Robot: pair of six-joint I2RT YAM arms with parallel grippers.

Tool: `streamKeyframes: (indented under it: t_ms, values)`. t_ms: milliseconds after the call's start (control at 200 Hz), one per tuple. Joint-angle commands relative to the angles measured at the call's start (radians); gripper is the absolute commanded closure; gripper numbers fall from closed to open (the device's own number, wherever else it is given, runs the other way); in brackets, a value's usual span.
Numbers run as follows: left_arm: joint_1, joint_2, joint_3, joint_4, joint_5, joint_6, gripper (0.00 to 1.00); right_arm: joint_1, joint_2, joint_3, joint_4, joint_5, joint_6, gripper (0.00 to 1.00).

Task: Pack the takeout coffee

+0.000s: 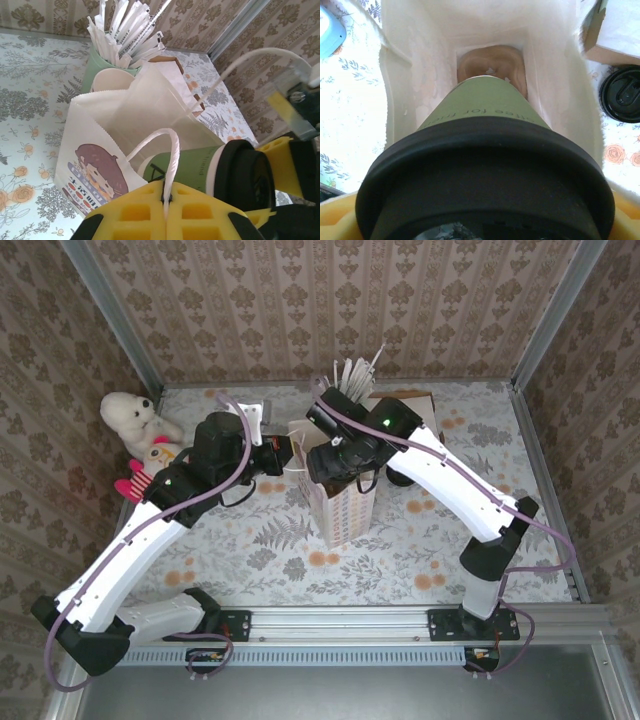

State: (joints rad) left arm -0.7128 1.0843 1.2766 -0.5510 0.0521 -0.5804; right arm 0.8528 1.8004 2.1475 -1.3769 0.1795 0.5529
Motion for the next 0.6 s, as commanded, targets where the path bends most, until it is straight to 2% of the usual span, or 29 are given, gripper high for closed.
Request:
streamKeyframes:
  t_ms: [0,110,275,420,595]
  values:
    - [0.005,-0.015,-0.011,-0.060,-0.055,-0.010,1.00,-0.012,-0.050,0.016,-0.026,-0.009,-0.013,0.42]
    - [0.011,-0.024,-0.017,-0.057,-0.064,-0.013,1.00,-0.026,-0.081,-0.035,0.032,-0.058,-0.010,0.43]
    - [0.005,-0.004,-0.034,0.044,0.084,0.009,1.00,-0.021,0.003,0.023,-0.017,-0.043,0.003,0.43]
    - [0.000,-0.011,-0.029,0.025,0.054,0.017,1.00,-0.020,0.050,0.057,-0.051,0.037,0.004,0.43]
    - [-0.002,-0.061,-0.055,0.061,0.056,0.028,1.00,-0.022,0.105,0.085,-0.065,0.008,-0.004,0.43]
